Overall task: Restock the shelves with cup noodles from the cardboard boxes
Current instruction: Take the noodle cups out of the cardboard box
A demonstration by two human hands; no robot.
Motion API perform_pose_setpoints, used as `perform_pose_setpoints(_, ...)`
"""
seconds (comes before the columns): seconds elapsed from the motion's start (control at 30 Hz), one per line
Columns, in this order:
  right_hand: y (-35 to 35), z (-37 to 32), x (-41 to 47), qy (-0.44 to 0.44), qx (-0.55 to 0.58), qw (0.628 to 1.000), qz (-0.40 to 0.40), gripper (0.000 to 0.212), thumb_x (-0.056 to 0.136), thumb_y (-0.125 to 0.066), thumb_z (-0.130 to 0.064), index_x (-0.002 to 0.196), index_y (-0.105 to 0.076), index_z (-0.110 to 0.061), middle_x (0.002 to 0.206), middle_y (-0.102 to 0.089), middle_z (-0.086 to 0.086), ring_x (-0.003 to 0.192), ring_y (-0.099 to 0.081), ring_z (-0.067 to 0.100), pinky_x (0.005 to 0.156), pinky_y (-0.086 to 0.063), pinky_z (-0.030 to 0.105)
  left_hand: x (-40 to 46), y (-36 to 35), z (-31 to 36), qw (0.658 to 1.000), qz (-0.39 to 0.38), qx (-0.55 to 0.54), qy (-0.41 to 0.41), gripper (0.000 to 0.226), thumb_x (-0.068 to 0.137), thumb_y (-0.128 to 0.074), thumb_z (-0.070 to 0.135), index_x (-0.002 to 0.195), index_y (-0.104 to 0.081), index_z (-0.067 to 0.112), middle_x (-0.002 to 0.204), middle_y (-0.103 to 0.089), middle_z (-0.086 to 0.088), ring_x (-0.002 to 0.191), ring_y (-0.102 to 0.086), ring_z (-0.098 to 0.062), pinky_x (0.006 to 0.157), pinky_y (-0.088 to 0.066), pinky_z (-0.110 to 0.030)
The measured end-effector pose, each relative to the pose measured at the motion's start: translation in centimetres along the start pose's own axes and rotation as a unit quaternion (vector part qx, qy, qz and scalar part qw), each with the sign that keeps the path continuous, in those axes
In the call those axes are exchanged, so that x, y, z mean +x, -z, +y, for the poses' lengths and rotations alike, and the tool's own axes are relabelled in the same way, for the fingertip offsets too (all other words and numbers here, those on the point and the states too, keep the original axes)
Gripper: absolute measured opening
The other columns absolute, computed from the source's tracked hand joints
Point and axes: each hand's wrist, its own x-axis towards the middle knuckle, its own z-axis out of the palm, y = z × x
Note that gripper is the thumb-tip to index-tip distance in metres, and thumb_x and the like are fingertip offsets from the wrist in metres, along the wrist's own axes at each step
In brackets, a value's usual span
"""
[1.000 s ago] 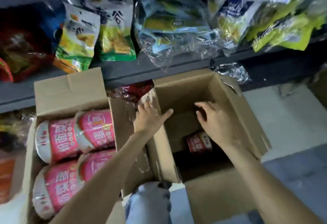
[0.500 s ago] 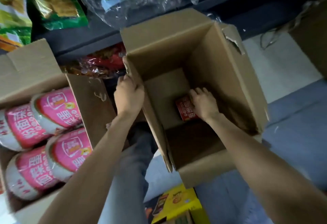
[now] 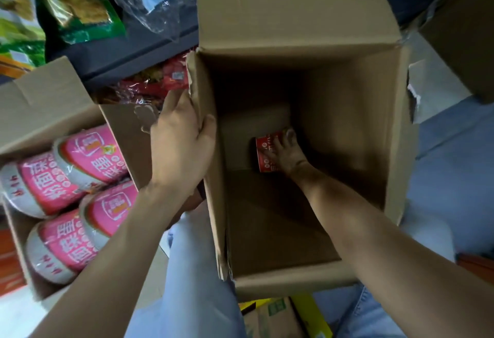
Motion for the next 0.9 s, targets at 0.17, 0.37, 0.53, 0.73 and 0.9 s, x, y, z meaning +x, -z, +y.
perform_pose_setpoints(0.17, 1.8, 0.3, 1.7, 0.008, 0.032, 0.999, 0.029, 0.115, 0.079, -0.069, -0.049, 0.145, 0.024, -0.036, 0.154, -0.001, 0.030, 0.141, -0.006, 0.050, 0.113, -0.010, 0.061, -0.3, 0.9, -0.8, 0.999, 0.003, -0.013, -0.032, 0.028, 0.081, -0.055, 0.018, 0.093, -0.055, -0.007, 0.107, -0.055, -0.024, 0.087, -0.054, -0.042, 0.069, -0.033, -0.033)
perform_pose_setpoints(0.37, 3.0, 0.9, 1.9, -0.010, 0.012, 0.999, 0.038, 0.121, 0.073, -0.071, -0.057, 0.146, 0.023, -0.033, 0.151, -0.013, 0.031, 0.140, -0.015, 0.048, 0.110, -0.010, 0.066, 0.0, 0.3, -1.1, 1.000, 0.001, -0.019, -0.013, 0.022, 0.088, -0.060, 0.009, 0.101, -0.056, -0.007, 0.111, -0.054, -0.022, 0.093, -0.052, -0.038, 0.067, -0.024, -0.020)
perform_pose_setpoints(0.53, 4.9, 1.5, -1.3, -0.084, 0.228, 0.965, 0.099, 0.118, 0.067, -0.075, -0.058, 0.150, 0.004, -0.031, 0.147, -0.024, 0.025, 0.136, -0.024, 0.044, 0.111, -0.017, 0.063, 1.0, -3.5, -2.1, 0.995, -0.060, -0.052, 0.059, 0.020, 0.091, -0.056, 0.011, 0.101, -0.054, -0.006, 0.112, -0.055, -0.022, 0.098, -0.054, -0.037, 0.068, -0.026, -0.023)
perform_pose_setpoints(0.73, 5.7, 2.0, -5.6, -0.177, 0.716, 0.650, 0.183, 0.116, 0.061, -0.084, -0.045, 0.147, -0.007, -0.035, 0.141, -0.040, 0.010, 0.128, -0.040, 0.031, 0.107, -0.035, 0.047, 3.0, -9.5, -4.0, 0.978, -0.128, -0.045, 0.158, 0.028, 0.091, -0.051, 0.012, 0.118, -0.053, 0.004, 0.119, -0.058, -0.018, 0.110, -0.054, -0.037, 0.086, -0.042, -0.038)
perform_pose_setpoints(0.9, 7.9, 2.6, -6.7, -0.173, 0.869, 0.428, 0.177, 0.108, 0.066, -0.084, -0.040, 0.146, -0.012, -0.032, 0.126, -0.052, -0.003, 0.108, -0.055, 0.013, 0.084, -0.049, 0.027, 5.2, -12.3, -5.5, 0.962, -0.128, -0.051, 0.235, 0.033, 0.089, -0.050, 0.010, 0.121, -0.052, 0.004, 0.125, -0.056, -0.020, 0.115, -0.052, -0.038, 0.088, -0.041, -0.036)
